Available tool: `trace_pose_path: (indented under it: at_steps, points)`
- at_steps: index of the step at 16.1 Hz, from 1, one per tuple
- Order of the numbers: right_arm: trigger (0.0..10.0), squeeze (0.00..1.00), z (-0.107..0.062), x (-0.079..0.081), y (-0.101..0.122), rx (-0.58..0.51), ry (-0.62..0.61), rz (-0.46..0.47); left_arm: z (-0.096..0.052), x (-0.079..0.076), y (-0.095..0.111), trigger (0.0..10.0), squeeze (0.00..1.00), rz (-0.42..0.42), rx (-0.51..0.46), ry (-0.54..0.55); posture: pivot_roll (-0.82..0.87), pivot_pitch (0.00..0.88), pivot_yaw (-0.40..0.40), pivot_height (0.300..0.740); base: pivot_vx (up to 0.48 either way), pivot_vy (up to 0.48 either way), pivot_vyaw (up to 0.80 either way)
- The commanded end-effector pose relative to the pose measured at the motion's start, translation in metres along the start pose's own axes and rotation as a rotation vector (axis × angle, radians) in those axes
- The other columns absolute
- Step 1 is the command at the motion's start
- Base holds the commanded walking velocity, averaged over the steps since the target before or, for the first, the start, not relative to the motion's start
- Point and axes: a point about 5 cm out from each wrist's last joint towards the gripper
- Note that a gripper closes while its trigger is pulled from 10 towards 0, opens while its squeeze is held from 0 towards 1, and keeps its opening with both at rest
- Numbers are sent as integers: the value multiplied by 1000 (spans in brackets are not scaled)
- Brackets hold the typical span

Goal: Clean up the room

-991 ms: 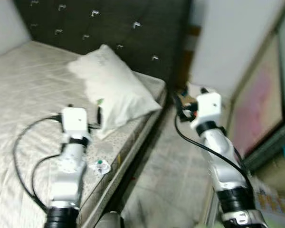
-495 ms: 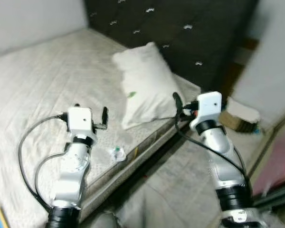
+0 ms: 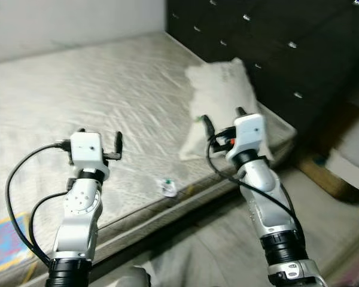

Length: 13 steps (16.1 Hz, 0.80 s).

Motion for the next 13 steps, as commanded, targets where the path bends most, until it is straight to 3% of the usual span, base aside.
trace_pose_path:
  at_steps: [1, 8, 13]
  points:
    - [10000, 0, -1, -9, -1, -2, -20, -7, 0, -6, 0, 10000, 0, -4, 2, -26, 60, 0, -47, 740, 0, 0, 800]
    - [10000, 0, -1, -8, 0, -10, -17, 11, 0, -6, 0, 10000, 0, -10, -4, -31, 59, 0, -45, 740, 0, 0, 800]
    - [10000, 0, -2, -9, 0, -12, -26, 32, 0, -6, 1, 10000, 0, -22, -7, -49, 57, 0, -45, 740, 0, 0, 0]
Point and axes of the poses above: a point about 5 cm out from each wrist's last joint towards the gripper, its own z axis pointing out of the wrist towards the gripper, its own y axis along the axis of the wrist's last joint, x = y × z, and after that the axes turned 8 degrees about -z, right-handed
